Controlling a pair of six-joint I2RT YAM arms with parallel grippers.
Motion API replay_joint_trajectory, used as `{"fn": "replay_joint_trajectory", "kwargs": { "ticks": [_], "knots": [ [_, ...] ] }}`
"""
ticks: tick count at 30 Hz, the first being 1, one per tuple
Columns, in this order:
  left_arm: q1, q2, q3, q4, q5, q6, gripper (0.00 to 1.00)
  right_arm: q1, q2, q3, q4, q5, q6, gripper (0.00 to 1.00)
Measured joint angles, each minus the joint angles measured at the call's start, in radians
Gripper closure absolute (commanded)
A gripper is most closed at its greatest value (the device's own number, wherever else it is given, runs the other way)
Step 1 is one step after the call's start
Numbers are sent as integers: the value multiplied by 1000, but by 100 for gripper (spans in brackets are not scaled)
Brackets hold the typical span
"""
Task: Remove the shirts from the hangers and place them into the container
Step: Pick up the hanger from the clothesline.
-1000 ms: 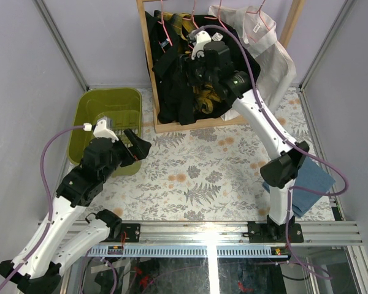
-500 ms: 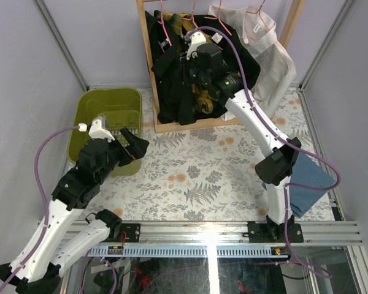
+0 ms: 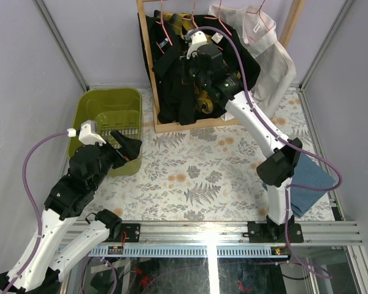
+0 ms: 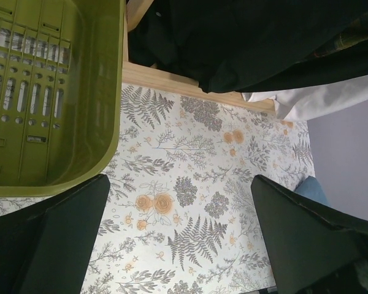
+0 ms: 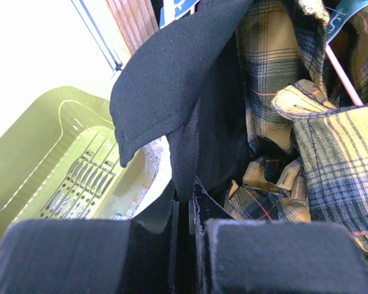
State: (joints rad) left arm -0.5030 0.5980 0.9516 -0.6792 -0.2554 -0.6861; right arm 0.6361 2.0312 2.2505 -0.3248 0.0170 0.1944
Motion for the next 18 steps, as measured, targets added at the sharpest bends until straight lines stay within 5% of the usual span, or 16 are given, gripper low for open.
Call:
{"fn": "replay_joint_trajectory", "kwargs": {
  "ticks": [18],
  "knots": [
    [0, 8, 0, -11, 1, -51, 0, 4, -165, -174, 87, 80, 64, 100]
  ]
}}
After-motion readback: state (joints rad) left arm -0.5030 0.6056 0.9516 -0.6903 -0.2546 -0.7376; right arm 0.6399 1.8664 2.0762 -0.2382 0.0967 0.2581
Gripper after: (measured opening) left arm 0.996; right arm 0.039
